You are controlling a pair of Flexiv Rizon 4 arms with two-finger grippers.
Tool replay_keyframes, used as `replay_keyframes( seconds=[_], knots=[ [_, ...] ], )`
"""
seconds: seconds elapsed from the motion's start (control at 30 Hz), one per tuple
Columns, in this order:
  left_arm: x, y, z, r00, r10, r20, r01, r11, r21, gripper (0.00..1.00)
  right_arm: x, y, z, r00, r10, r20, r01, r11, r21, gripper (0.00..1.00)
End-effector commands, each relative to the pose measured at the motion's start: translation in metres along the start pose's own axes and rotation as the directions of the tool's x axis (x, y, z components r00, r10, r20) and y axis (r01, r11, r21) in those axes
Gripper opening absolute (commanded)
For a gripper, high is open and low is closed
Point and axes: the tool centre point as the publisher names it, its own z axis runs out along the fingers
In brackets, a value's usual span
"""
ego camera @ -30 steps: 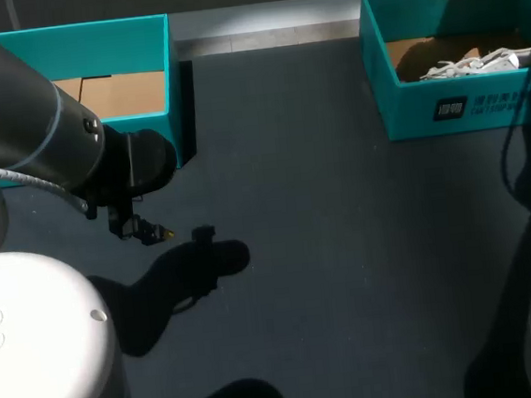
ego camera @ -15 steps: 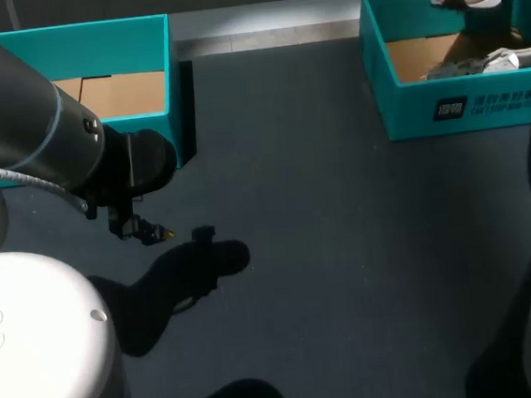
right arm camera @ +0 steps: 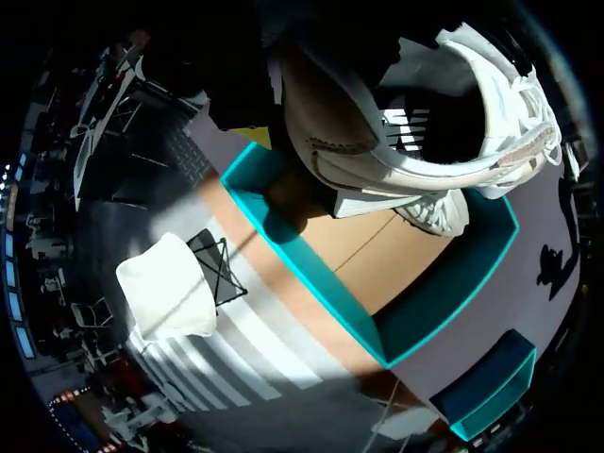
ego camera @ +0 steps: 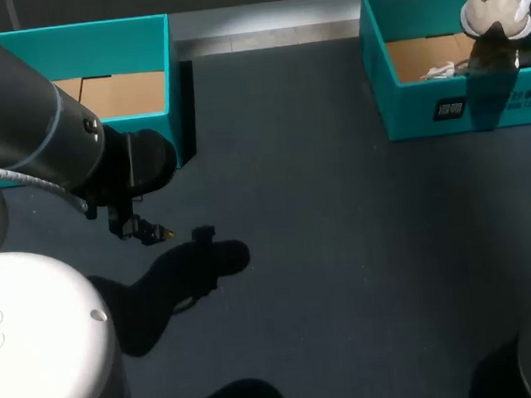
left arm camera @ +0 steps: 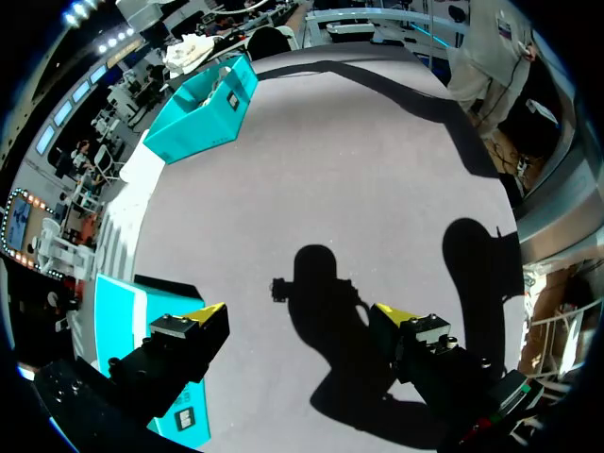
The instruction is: Take the shoe out of the shoebox, open the shoe tongue, remove and reinsert the insole, then place the shoe into the shoebox
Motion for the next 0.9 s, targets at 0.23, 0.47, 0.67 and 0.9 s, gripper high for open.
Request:
replay_keyframes(
  seconds=[0.23,0.47,0.67,0.9],
  knots=[
    [0.002,0.001,-0.001,1.0,0.001,0.001,-0.001,1.0,0.001,1.0,-0.028,-0.004,0.022,0.969,0.216,0.123,-0.215,0.976,-0.019,0.0],
    [0.002,0.001,-0.001,1.0,0.001,0.001,-0.001,1.0,0.001,1.0,-0.041,-0.008,0.027,0.911,0.404,0.076,-0.411,0.906,0.106,0.0],
    [0.002,0.001,-0.001,1.0,0.001,0.001,-0.001,1.0,0.001,1.0,-0.054,-0.022,0.028,0.776,0.627,0.066,-0.629,0.765,0.139,0.0],
    [0.002,0.001,-0.001,1.0,0.001,0.001,-0.001,1.0,0.001,1.0,-0.044,-0.032,0.026,0.685,0.725,0.065,-0.723,0.666,0.185,0.0]
  ],
)
